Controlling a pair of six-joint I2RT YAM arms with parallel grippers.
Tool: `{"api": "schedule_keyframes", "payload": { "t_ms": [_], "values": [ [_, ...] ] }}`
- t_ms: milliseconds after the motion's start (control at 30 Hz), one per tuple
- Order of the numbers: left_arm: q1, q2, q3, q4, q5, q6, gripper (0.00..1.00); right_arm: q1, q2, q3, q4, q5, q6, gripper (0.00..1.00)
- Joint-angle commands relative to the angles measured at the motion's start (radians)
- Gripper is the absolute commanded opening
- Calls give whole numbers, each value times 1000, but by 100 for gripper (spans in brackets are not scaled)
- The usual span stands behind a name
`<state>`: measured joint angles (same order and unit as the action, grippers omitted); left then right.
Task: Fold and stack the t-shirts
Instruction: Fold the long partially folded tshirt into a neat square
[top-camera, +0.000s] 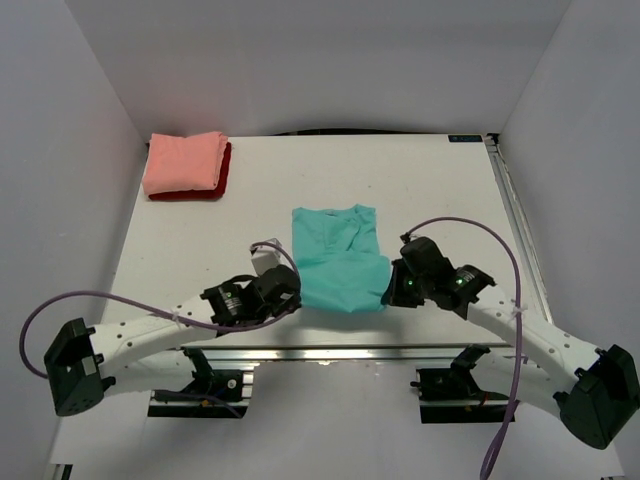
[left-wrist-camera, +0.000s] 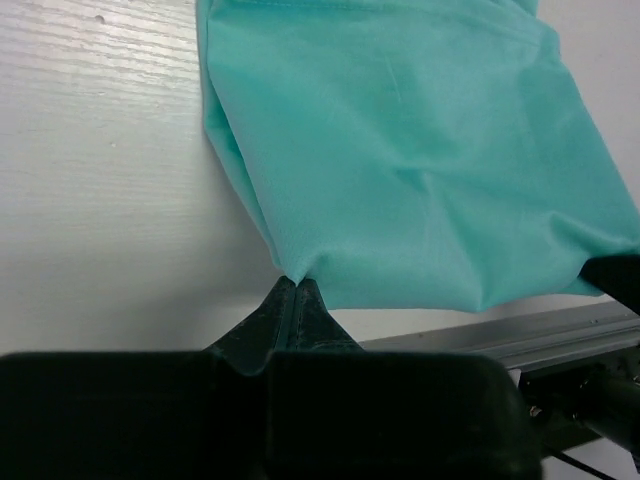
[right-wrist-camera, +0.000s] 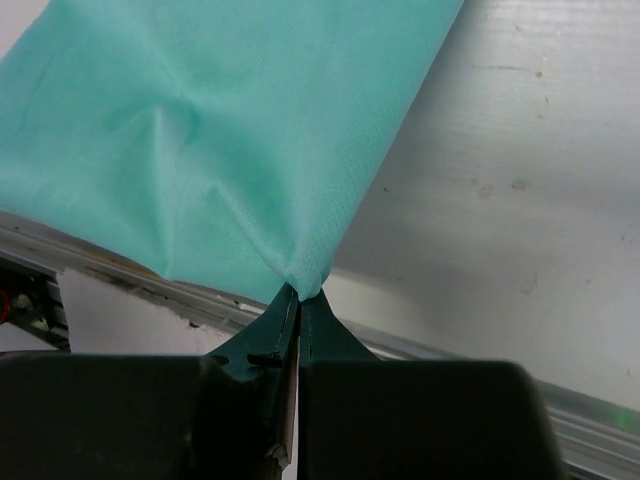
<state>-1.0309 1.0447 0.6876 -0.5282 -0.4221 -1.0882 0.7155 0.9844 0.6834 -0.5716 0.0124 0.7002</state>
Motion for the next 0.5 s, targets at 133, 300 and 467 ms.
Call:
{"api": "schedule_keyframes", "payload": {
  "t_ms": [133,300,467],
  "values": [
    [-54,22,171,-134,-240,-59,0,-5,26,133,-120,50,-28,0],
    [14,44,320,-243,-316,11,0,-33,91,208,-105,58,-64,0],
    [141,98,329,-169,-207,126,0,-96,171,255,-64,24,-109,0]
  ]
}}
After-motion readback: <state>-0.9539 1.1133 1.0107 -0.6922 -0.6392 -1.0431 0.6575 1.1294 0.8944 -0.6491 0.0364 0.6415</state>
